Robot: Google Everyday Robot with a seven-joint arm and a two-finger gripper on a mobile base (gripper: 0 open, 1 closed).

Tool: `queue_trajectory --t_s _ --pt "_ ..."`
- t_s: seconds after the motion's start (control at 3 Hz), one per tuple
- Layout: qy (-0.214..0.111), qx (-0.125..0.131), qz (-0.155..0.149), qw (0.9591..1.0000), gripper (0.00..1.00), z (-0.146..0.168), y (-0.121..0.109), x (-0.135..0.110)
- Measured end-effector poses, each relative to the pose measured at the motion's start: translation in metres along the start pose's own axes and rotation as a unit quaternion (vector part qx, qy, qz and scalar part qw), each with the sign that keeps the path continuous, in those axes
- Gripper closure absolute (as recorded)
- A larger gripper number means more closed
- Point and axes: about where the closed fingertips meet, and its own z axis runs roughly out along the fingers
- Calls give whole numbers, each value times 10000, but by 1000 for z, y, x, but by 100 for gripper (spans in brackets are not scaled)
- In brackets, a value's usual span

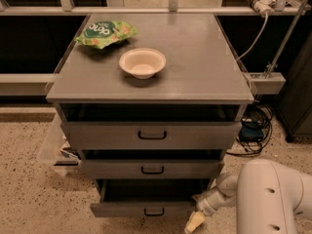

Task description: Open bottom drawer

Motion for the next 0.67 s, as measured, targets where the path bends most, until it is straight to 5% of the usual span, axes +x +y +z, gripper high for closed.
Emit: queue_trajectory --t_s 0.67 --pt "102 -260 6 9996 0 9 3 4"
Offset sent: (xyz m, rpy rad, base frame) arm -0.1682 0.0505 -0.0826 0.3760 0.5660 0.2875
